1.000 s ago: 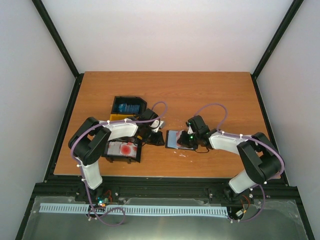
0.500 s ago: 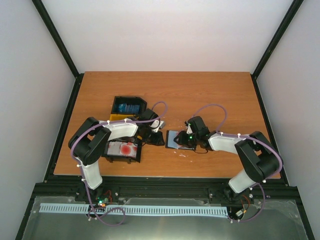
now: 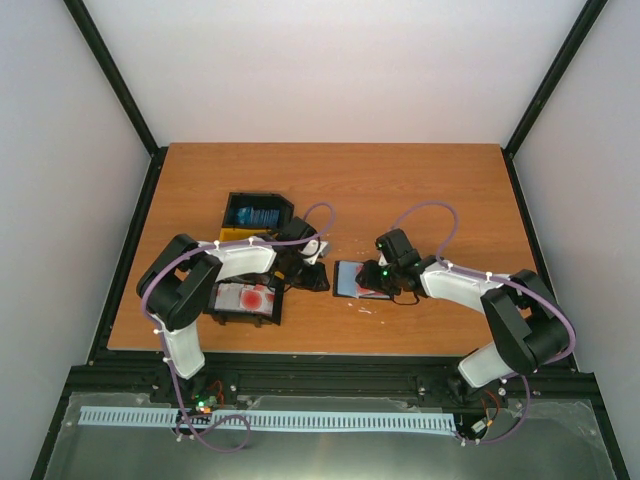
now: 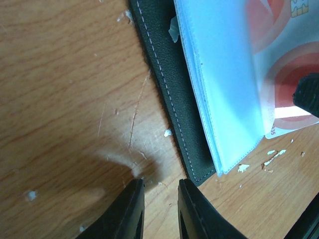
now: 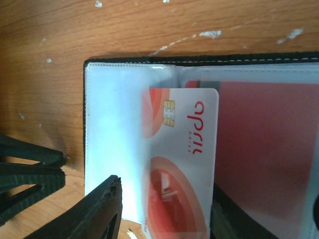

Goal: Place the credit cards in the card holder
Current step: Insert the credit card into the card holder.

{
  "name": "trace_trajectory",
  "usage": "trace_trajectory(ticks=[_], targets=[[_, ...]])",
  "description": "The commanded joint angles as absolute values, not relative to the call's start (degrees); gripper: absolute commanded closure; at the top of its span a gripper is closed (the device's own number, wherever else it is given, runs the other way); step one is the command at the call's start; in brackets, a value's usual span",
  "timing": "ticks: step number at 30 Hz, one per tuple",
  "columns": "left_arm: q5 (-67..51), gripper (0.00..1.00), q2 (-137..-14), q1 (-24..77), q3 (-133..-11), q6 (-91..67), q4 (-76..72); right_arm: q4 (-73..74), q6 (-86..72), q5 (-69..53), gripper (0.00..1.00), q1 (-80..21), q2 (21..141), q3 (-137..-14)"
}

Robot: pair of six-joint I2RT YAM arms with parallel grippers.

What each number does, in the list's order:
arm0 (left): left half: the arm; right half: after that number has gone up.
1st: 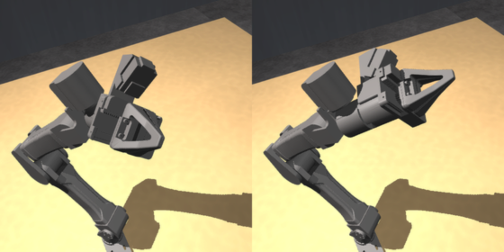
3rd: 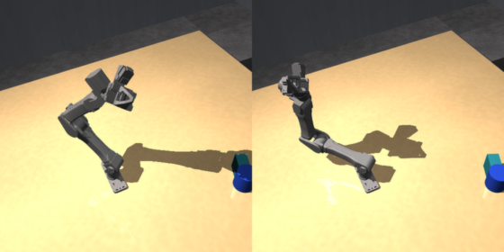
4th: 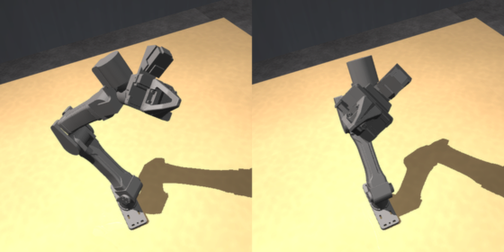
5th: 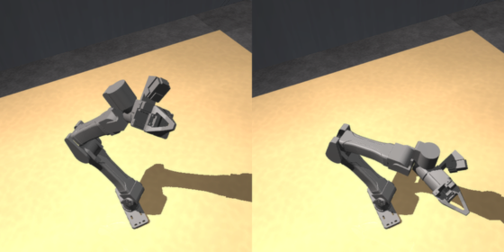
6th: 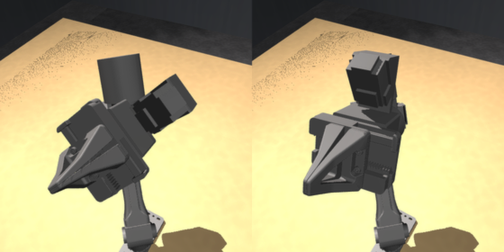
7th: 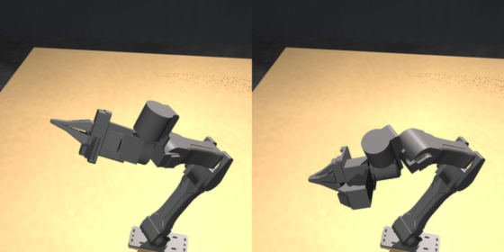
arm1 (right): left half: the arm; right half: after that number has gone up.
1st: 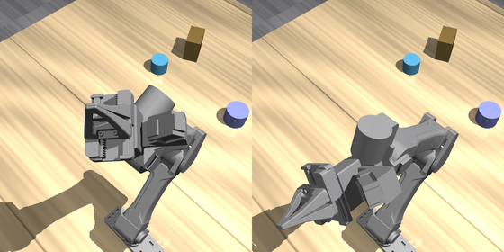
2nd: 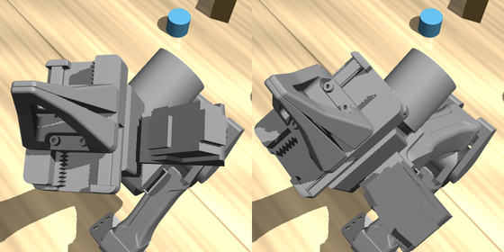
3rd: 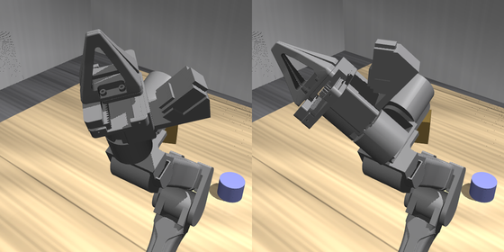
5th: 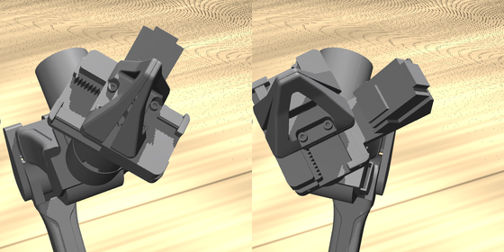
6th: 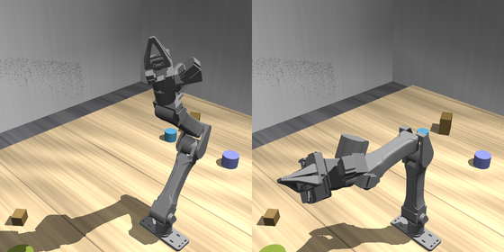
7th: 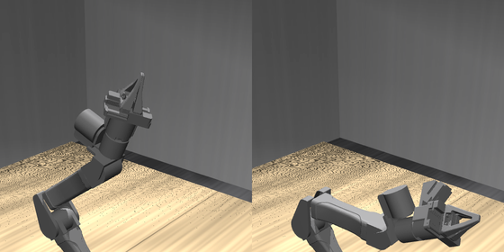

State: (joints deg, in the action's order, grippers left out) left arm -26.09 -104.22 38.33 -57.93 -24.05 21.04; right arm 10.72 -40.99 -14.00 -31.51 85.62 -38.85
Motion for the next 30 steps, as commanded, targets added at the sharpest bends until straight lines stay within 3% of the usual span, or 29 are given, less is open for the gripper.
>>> trace_trajectory(ticks=[1,12,28,30], targets=[[-26.10,0.79,-104.13,38.80,-60.23,-22.61,21.79,13.35,-41.57,-11.25,0.61,-31.29,84.82,-39.33],[-27.68,0.79,-104.40,38.84,-59.85,-21.76,21.36,2.48,-45.69,-14.34,0.97,-31.29,87.98,-35.99],[-27.78,0.79,-105.56,38.85,-61.39,-21.49,21.92,-10.87,-48.93,-21.20,0.97,-31.29,90.24,-30.19],[-27.41,0.79,-105.53,38.84,-61.56,-21.53,22.05,-10.22,-48.76,-20.97,0.92,-31.29,89.60,-30.35]])
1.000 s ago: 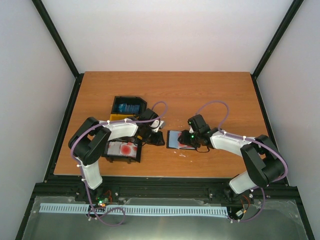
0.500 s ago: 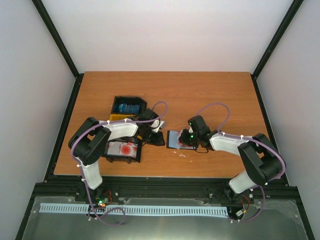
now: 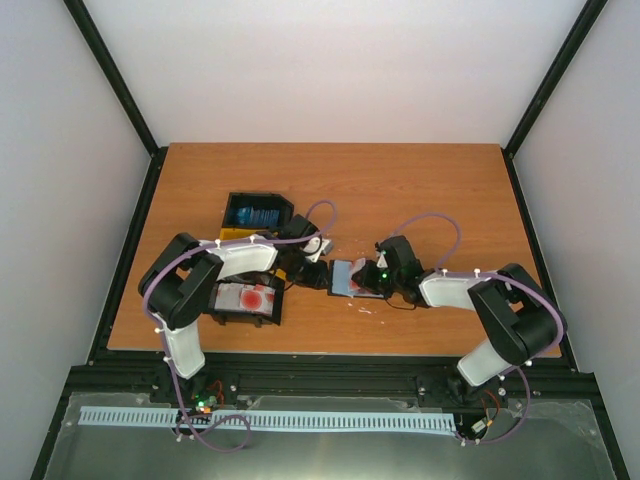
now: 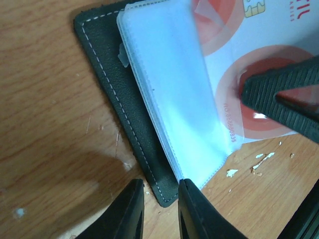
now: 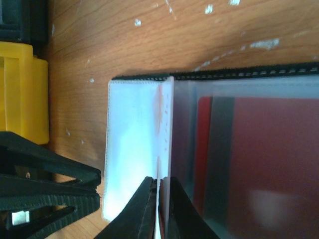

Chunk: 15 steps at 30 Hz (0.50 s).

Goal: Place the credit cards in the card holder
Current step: Insert the credit card into the card holder.

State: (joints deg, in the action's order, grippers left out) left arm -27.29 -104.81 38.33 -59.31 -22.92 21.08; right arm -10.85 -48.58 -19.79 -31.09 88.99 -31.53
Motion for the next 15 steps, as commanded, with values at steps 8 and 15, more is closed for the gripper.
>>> trace_trajectory(ticks=[8,15], targets=[[-25.04,0.79,-105.30,38.85,-61.79,-21.82,23.03,0.33,-45.43,-13.67,0.56,-31.29,85.08,-33.30],[-24.49,0.79,-105.47,38.83,-62.29,-21.43,23.29,5.61,-44.79,-11.94,0.45,-31.29,84.46,-35.58]])
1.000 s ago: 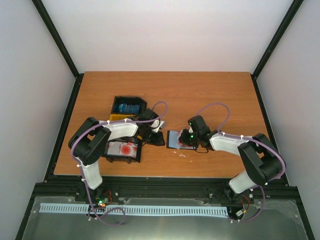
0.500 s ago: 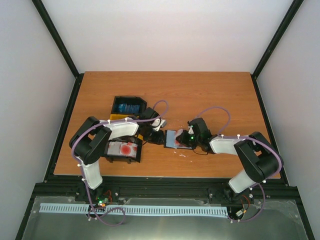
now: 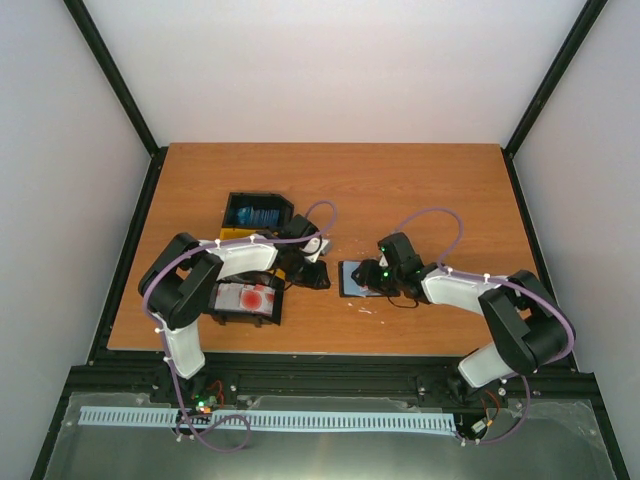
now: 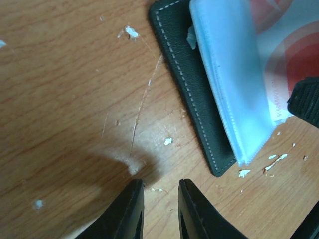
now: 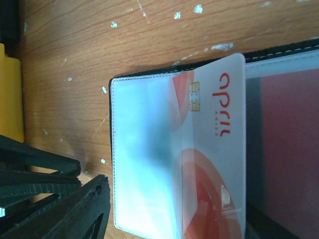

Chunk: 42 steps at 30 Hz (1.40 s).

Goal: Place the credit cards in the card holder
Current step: Insert the credit card into the card holder.

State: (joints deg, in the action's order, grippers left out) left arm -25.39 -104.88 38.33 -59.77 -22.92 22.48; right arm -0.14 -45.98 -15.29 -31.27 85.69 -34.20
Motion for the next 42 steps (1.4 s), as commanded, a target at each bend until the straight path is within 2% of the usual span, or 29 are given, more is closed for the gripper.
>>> trace_trajectory(ticks=[1,13,22,36,42], targets=[[-24.50,0.79,-105.51,38.84,-62.39,-21.43,23.31,6.46,-44.56,-11.52,0.44,-31.29,84.17,-35.92],[-24.84,0.78,-106.25,38.85,-63.37,-21.18,22.64,17.82,-45.30,-8.29,0.40,-31.29,81.67,-40.90],[-25.21,0.78,-106.15,38.84,-63.11,-21.10,22.57,23.73,-43.48,-2.92,0.41,-31.03,82.14,-43.12],[-25.90,0.77,-106.96,38.84,-64.24,-21.10,22.24,24.46,-38.80,-1.42,0.43,-31.03,87.10,-45.30],[-26.27,0.73,-107.36,38.85,-64.67,-21.80,22.28,25.27,-36.48,1.05,0.43,-31.02,88.14,-48.03]])
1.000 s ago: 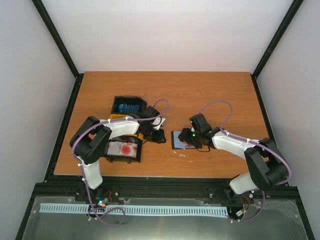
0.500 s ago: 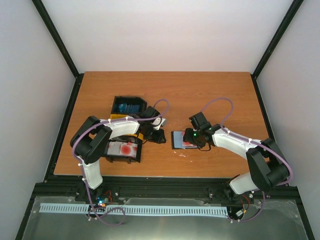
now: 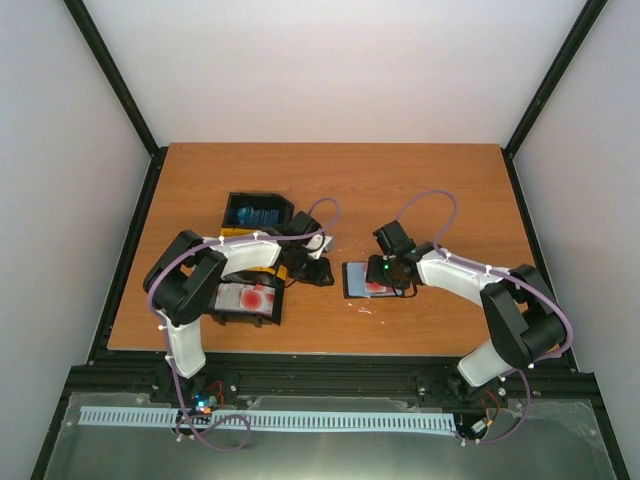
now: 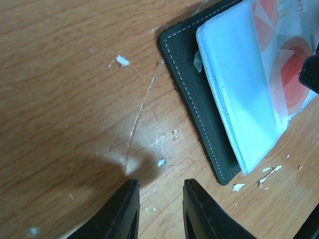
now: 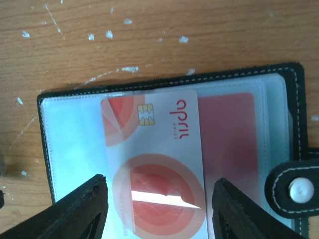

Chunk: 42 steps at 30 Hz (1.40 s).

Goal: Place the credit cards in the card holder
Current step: Insert the credit card into the card holder.

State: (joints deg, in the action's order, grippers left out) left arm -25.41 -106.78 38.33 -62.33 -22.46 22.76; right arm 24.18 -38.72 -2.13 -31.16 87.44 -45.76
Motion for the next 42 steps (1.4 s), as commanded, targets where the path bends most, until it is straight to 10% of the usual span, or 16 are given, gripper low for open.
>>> trace_trajectory(ticks=[1,15,42], targets=[[-26.37,0.73,-107.44,38.84,-64.83,-22.17,22.18,25.31,-36.22,1.30,0.43,-31.03,88.27,-48.36],[-27.72,0.88,-111.31,38.90,-66.79,-23.49,23.16,20.53,-36.39,-6.45,0.49,-31.11,92.21,-45.64],[-25.67,0.88,-112.98,39.37,-68.61,-23.55,24.49,13.87,-38.31,-12.64,0.47,-31.07,89.83,-44.84]])
